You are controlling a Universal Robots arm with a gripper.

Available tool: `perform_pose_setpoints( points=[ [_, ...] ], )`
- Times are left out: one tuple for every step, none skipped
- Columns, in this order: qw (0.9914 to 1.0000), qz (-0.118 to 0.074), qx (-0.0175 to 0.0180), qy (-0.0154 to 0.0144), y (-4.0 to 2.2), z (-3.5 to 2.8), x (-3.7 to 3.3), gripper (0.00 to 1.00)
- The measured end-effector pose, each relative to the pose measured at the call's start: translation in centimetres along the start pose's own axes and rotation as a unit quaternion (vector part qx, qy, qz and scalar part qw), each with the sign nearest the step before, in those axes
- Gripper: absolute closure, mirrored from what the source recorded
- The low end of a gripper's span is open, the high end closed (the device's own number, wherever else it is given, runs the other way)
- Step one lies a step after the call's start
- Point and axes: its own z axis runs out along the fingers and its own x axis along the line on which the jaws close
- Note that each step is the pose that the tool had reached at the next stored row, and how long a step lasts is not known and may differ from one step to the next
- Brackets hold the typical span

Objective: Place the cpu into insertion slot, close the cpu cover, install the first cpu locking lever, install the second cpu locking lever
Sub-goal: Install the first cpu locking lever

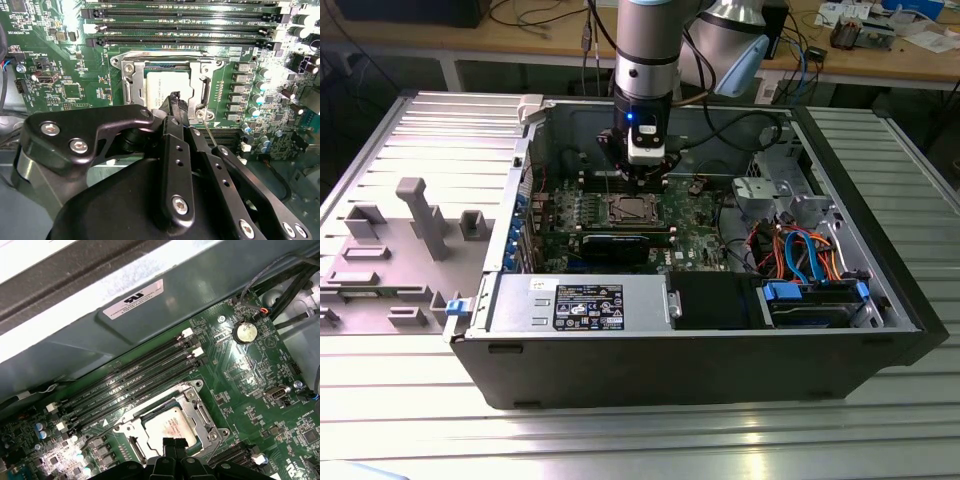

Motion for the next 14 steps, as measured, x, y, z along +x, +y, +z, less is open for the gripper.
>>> perform_pose_setpoints(
  points=[
    [1.0, 0.0, 0.0, 0.0, 0.0, 0.0, 0.0, 0.89],
    [1.0, -0.001, 0.0, 0.0, 0.0, 0.0, 0.0, 0.89],
    [1.0, -0.002, 0.0, 0.0, 0.0, 0.0, 0.0, 0.89],
    [1.0, -0.002, 0.0, 0.0, 0.0, 0.0, 0.0, 0.89],
    [1.0, -0.002, 0.0, 0.0, 0.0, 0.0, 0.0, 0.89],
    [0.99999, -0.003, 0.0, 0.0, 0.0, 0.0, 0.0, 0.89],
    [0.99999, -0.004, 0.0, 0.0, 0.0, 0.0, 0.0, 0.89],
    [0.99999, -0.004, 0.0001, -0.0001, 0.0, 0.0, 0.0, 0.89],
    [0.99999, -0.005, 0.0, 0.0, 0.0, 0.0, 0.0, 0.89],
    [0.99999, -0.005, 0.0001, -0.0001, 0.0, 0.0, 0.0, 0.89],
    [0.99998, -0.006, 0.0001, -0.0001, 0.0, 0.0, 0.0, 0.89],
    [0.99998, -0.007, 0.0, -0.0001, 0.0, 0.0, 0.0, 0.89],
    [0.99997, -0.007, 0.0001, -0.0001, 0.0, 0.0, 0.0, 0.89],
    [0.99996, -0.008, 0.0001, -0.0001, 0.0, 0.0, 0.0, 0.89]
  ],
)
